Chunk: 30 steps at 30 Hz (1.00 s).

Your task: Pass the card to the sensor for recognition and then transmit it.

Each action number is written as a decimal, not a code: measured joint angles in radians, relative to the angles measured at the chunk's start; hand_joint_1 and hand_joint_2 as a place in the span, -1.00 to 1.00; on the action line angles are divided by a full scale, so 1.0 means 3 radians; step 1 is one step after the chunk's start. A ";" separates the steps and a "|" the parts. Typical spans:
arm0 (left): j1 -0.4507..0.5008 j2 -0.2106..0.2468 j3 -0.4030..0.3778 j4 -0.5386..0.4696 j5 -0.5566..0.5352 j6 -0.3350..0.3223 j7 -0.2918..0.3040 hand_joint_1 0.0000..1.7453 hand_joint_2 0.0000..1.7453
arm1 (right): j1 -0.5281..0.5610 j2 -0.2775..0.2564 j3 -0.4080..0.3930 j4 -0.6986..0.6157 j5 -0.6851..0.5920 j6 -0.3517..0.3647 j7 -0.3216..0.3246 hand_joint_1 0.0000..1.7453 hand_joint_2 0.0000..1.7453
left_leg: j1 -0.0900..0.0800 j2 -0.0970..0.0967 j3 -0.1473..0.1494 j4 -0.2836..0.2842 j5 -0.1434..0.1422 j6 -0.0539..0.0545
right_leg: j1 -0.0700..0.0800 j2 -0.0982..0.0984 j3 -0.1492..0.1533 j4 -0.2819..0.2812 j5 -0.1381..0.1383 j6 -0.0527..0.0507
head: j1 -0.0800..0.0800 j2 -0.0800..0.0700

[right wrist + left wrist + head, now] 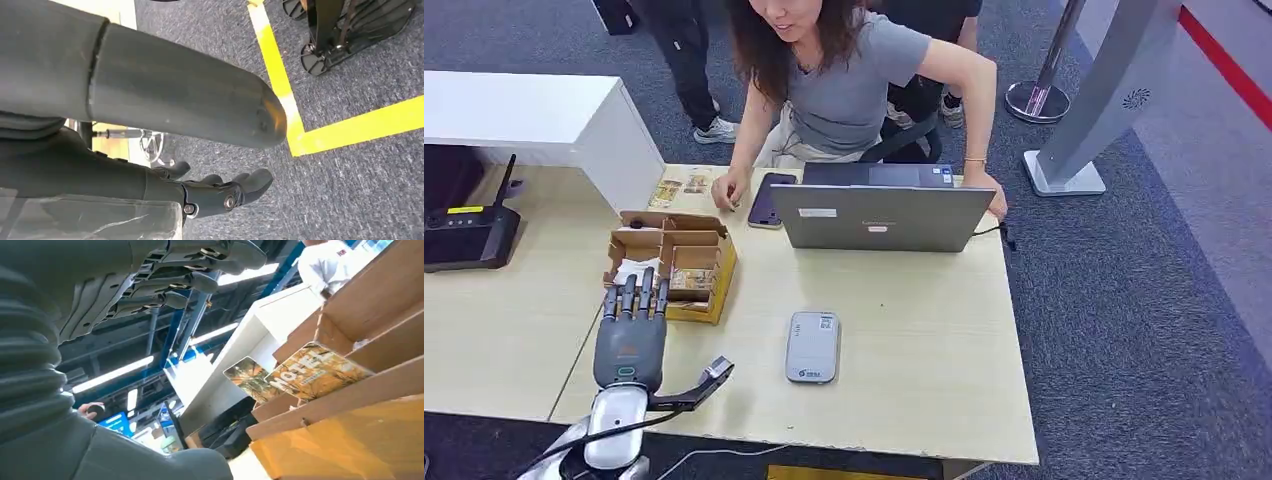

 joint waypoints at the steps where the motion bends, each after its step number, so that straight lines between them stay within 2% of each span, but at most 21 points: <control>1: -0.0011 0.0000 0.0033 0.0025 0.0000 0.0010 -0.0013 -1.00 1.00 | 0.0000 0.0000 0.0003 0.0000 0.0000 0.0005 -0.0005 -1.00 -1.00 | 0.0000 0.0000 0.0000 0.0000 0.0000 0.0000 | 0.0000 0.0000 0.0000 0.0000 0.0000 0.0000 | 0.0001 0.0000; 12: -0.0060 -0.0014 0.0369 0.0392 0.0000 0.0043 -0.0123 -1.00 1.00 | -0.0004 -0.0004 0.0060 -0.0001 0.0060 0.0013 -0.0003 -1.00 -1.00 | 0.0000 0.0001 0.0000 0.0000 0.0000 0.0000 | 0.0000 0.0001 0.0000 0.0000 0.0000 0.0000 | 0.0000 0.0000; 16: -0.0068 -0.0020 0.0431 0.0525 0.0000 0.0154 -0.0175 -1.00 1.00 | -0.0007 -0.0006 0.0066 -0.0001 0.0060 0.0015 -0.0004 -1.00 -1.00 | 0.0000 0.0001 0.0000 0.0000 0.0000 0.0000 | 0.0000 0.0001 0.0000 0.0000 0.0000 0.0000 | 0.0001 0.0000; 20: -0.0096 -0.0033 0.0441 0.0677 0.0000 0.0396 -0.0299 -1.00 1.00 | -0.0010 -0.0010 0.0070 -0.0001 0.0061 0.0027 -0.0005 -1.00 -1.00 | 0.0000 0.0000 0.0000 0.0000 0.0000 0.0000 | 0.0000 0.0001 0.0000 0.0000 0.0000 0.0000 | 0.0001 0.0000; 27: -0.0139 -0.0078 0.0440 0.0867 0.0000 0.0990 -0.0635 -1.00 1.00 | -0.0010 -0.0010 0.0080 -0.0001 0.0061 0.0050 -0.0022 -1.00 -1.00 | 0.0000 0.0001 0.0000 0.0000 0.0000 0.0000 | 0.0000 0.0001 0.0000 0.0000 0.0000 0.0000 | 0.0001 0.0001; 30: -0.0146 -0.0088 0.0436 0.0908 0.0000 0.1180 -0.0701 -1.00 1.00 | -0.0009 -0.0010 0.0080 -0.0001 0.0061 0.0050 -0.0031 -1.00 -1.00 | 0.0000 0.0001 0.0000 0.0000 0.0000 0.0000 | 0.0000 0.0001 0.0000 0.0000 0.0000 0.0000 | 0.0001 0.0000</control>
